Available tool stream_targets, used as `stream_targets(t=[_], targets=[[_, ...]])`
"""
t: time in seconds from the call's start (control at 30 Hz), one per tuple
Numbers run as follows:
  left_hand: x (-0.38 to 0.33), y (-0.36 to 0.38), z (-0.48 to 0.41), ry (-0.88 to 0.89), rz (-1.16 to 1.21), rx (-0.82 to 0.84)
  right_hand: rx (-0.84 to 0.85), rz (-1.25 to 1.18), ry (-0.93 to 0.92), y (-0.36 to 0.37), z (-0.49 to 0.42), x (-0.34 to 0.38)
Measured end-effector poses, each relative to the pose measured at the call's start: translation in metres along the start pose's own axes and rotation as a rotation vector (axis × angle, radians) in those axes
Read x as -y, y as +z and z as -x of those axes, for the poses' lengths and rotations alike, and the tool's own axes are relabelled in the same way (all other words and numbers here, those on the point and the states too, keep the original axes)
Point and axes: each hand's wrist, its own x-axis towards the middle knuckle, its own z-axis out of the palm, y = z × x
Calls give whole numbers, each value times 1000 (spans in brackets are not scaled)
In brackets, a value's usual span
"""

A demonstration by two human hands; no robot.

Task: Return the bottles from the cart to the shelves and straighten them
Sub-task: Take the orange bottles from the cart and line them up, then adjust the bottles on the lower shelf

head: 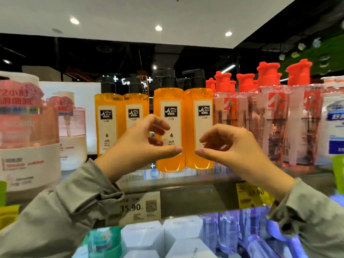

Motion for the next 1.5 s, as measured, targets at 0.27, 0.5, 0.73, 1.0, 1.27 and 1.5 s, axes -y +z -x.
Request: stream_targets(t=[0.27, 0.5, 0.73, 1.0, 1.27, 1.5], targets=[[-12, 16, 36, 140, 145, 34, 64, -42, -83, -2, 48, 25], [-23, 49, 74, 186, 208, 138, 167, -109, -37, -19, 94, 19], [-3, 118, 116, 196, 242, 229, 283, 9, 127, -39, 159, -37], [2, 214, 102, 272, -15, 328, 382, 75, 249, -91, 193, -106], [25, 284, 86, 285, -459, 592, 544, 202, 171, -134, 211, -166], [18, 328, 70, 302, -735, 742, 619, 279, 210, -168, 217, -220]])
